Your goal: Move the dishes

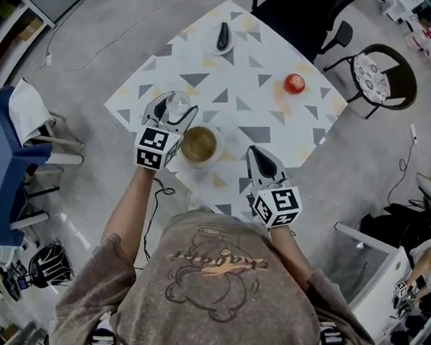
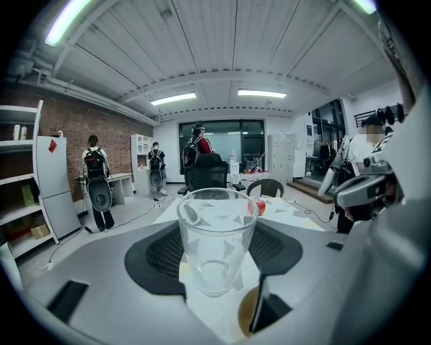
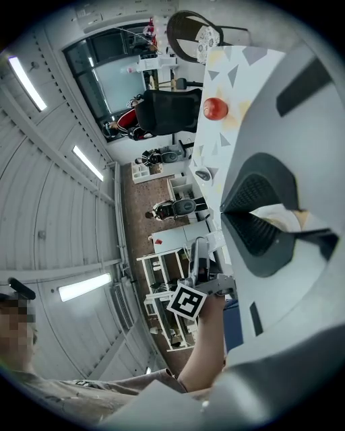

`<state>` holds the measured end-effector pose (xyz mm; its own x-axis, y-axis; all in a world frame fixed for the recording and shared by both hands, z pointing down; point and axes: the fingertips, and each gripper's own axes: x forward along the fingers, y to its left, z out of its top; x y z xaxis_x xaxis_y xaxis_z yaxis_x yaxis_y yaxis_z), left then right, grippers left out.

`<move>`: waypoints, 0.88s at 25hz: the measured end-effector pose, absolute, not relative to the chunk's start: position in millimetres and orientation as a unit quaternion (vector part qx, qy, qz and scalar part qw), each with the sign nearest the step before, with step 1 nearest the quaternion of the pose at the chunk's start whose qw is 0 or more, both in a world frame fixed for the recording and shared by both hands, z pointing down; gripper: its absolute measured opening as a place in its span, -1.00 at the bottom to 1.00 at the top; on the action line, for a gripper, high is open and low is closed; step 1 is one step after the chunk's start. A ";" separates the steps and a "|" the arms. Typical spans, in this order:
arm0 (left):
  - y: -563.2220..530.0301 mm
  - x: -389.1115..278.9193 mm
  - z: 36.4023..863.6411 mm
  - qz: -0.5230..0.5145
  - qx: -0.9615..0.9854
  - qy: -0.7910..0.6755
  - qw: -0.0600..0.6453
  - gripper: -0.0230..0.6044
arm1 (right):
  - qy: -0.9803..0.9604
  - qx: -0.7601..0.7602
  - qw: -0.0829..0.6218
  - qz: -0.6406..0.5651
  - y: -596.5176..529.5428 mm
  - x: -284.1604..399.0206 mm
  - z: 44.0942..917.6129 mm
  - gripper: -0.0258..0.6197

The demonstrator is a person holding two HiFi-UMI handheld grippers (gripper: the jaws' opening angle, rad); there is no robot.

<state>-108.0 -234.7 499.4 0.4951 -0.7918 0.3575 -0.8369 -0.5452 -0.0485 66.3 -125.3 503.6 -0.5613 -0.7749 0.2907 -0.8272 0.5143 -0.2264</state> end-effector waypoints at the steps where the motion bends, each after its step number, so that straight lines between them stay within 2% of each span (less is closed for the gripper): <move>1: -238.2 -109.7 499.2 0.171 0.862 -0.473 0.066 -0.01 | -0.867 0.462 0.077 0.172 -125.0 66.2 504.0 -0.91; 9: -267.6 -117.3 506.9 0.176 0.860 -0.473 0.073 -0.01 | -0.864 0.464 0.082 0.178 -127.3 64.6 506.9 -0.91; 22: -290.1 -121.6 571.1 0.198 0.862 -0.455 0.103 -0.01 | -0.854 0.471 0.098 0.195 -132.5 66.4 519.8 -0.91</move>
